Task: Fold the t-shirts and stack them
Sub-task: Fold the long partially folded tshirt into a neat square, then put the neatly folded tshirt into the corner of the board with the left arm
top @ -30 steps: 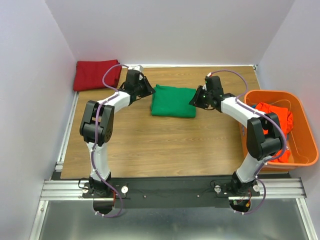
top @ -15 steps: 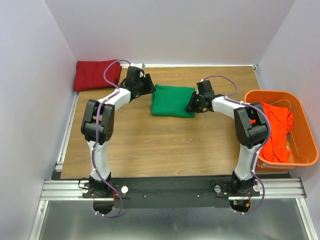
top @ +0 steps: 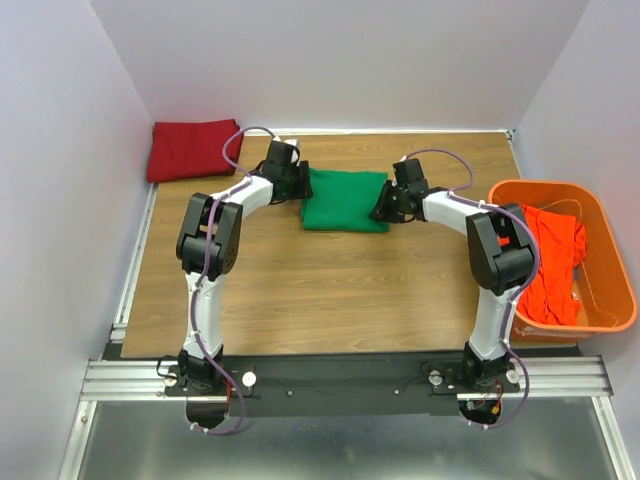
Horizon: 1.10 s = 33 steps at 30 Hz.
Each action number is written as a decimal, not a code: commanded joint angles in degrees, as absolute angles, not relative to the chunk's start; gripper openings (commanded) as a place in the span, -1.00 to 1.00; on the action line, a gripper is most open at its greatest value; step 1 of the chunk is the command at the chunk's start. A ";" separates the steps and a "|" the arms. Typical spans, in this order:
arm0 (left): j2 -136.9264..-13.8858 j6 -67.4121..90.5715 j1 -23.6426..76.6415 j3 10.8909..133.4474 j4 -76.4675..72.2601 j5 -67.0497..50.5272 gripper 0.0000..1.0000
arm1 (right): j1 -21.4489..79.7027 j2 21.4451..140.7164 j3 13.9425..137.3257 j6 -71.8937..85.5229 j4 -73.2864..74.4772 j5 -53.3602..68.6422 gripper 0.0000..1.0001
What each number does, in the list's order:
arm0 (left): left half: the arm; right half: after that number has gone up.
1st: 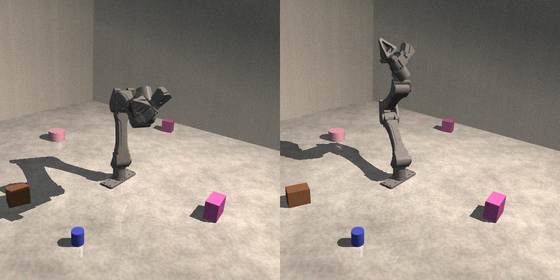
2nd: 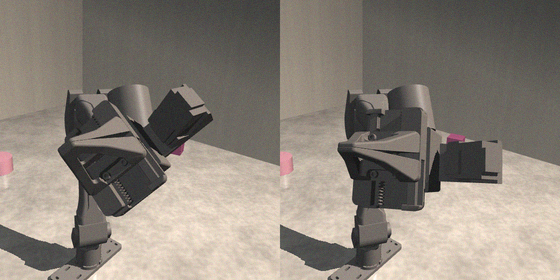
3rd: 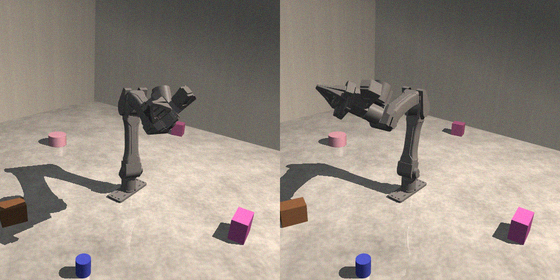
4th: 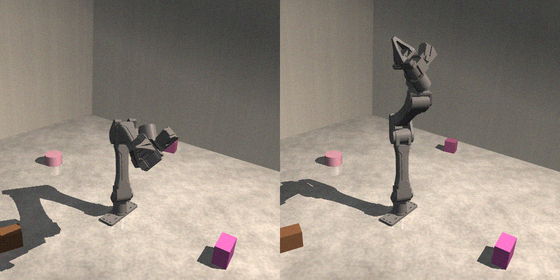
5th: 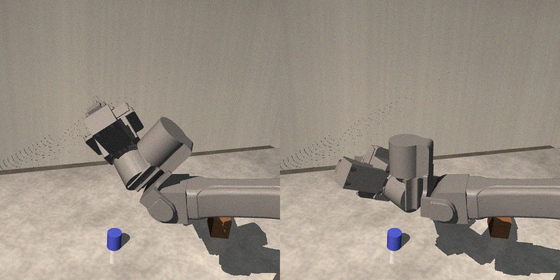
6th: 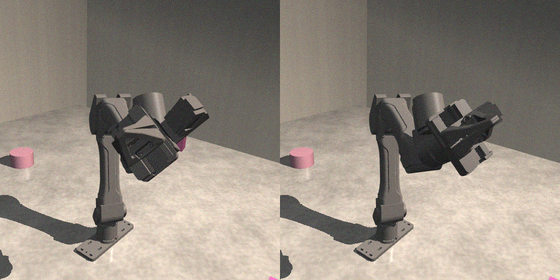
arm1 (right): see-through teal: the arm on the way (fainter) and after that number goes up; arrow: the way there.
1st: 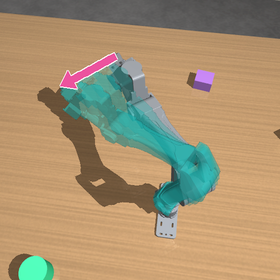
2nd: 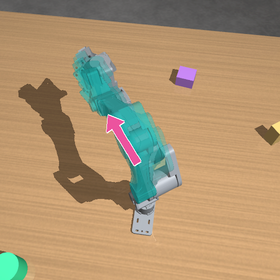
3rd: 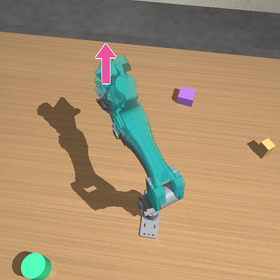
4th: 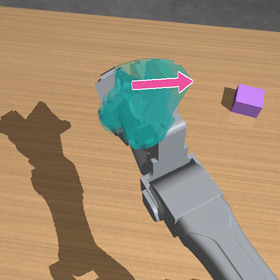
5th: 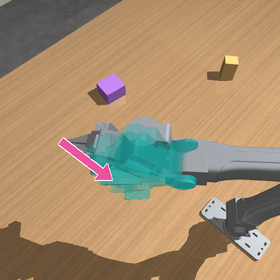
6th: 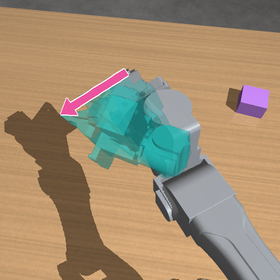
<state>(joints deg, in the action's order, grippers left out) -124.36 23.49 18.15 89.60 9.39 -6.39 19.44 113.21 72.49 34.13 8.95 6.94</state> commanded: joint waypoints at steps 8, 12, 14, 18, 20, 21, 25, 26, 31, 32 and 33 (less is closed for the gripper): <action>-128.41 24.26 21.18 92.11 9.76 -7.30 0.33 | 19.60 105.12 71.28 35.07 9.32 6.86 -0.30; -129.11 25.66 22.15 92.37 9.58 -7.21 0.21 | 19.60 102.05 70.49 34.98 9.40 6.94 -0.27; -129.37 26.54 22.24 92.46 9.67 -6.51 -0.08 | 19.60 100.99 70.23 34.81 9.40 7.38 -0.27; -129.11 27.42 22.24 93.60 10.54 -3.35 -0.78 | 19.60 99.58 69.17 34.80 9.40 8.88 -0.27; -128.50 27.16 22.15 95.96 12.82 1.91 -1.00 | 19.60 98.71 68.29 34.63 9.40 9.23 -0.27; -128.32 26.46 22.24 97.11 13.96 4.20 -1.00 | 19.60 98.09 67.86 34.54 9.40 9.23 -0.27; -128.23 22.78 21.71 105.01 20.63 17.36 -1.00 | 19.51 95.46 65.66 34.10 9.49 9.93 -0.27; -128.93 22.15 21.53 108.94 21.96 19.49 -1.00 | 19.60 94.93 64.70 34.01 9.49 10.45 -0.27; -131.22 15.92 20.39 119.87 27.15 31.17 -1.00 | 19.60 91.94 62.14 33.58 9.58 10.81 -0.27; -131.92 13.21 19.87 122.93 27.51 32.16 -1.00 | 19.60 91.24 61.88 33.57 9.67 10.98 -0.27; -132.36 12.05 19.52 124.35 27.86 33.04 -1.00 | 19.60 90.80 61.18 33.40 9.75 10.90 -0.27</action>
<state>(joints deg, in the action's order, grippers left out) -130.78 18.68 20.99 118.63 24.29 21.56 19.44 93.14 62.92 34.44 9.28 9.76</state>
